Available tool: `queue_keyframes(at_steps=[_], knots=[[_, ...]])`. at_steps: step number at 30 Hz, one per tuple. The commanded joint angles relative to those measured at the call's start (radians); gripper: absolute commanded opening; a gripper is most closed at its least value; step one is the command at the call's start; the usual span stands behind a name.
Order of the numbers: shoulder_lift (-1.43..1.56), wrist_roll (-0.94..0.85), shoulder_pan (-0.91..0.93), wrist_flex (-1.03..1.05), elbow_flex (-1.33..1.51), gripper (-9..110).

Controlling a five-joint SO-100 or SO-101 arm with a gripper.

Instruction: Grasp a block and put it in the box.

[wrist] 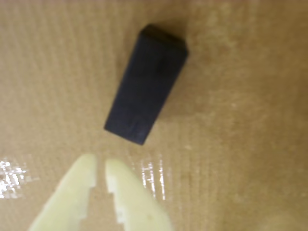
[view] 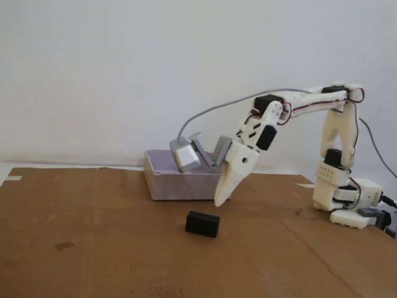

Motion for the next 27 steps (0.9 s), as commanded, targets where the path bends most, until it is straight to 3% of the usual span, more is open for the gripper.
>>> queue_keyframes(at_steps=[1,6,19,27], knots=[[0.037,0.018,0.006,-0.041,-0.089,0],[0.035,0.097,0.006,-0.041,-0.089,0],[0.035,0.097,0.006,-0.051,-0.091,2],[0.035,0.097,0.009,-0.14,-0.089,28]])
